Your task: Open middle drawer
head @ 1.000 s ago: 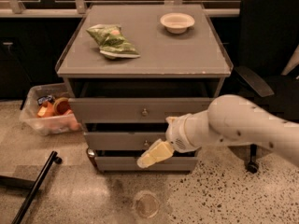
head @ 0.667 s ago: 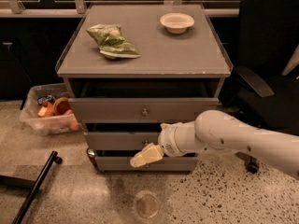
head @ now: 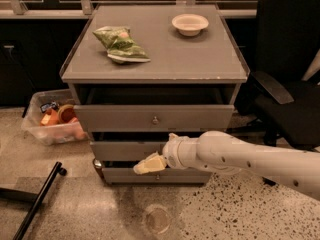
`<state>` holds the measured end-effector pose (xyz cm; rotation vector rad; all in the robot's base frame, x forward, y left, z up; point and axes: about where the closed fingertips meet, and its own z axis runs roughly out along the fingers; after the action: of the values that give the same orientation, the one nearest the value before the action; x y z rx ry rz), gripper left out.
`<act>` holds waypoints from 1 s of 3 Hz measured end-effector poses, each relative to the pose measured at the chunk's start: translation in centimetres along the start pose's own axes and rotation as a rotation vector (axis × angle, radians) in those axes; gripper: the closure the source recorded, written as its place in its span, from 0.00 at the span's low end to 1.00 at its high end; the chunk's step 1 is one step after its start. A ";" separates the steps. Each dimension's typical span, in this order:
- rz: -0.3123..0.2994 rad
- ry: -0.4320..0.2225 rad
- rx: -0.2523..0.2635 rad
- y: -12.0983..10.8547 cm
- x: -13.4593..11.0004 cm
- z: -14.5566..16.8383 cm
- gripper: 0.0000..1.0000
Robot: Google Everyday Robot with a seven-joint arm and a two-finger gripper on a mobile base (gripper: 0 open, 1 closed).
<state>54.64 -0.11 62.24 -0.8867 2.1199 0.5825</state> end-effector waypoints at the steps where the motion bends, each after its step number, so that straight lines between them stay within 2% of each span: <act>1: 0.000 0.000 0.000 0.0 0.0 0.0 0.00; 2: 0.053 0.000 0.036 -0.9 0.8 0.9 0.00; 3: 0.112 -0.004 0.098 -3.2 2.7 3.6 0.19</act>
Offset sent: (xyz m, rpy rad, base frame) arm 0.0189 -0.0124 -0.0351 0.0191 0.0497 -0.1649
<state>57.36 -0.99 57.55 -0.7158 2.1850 0.5321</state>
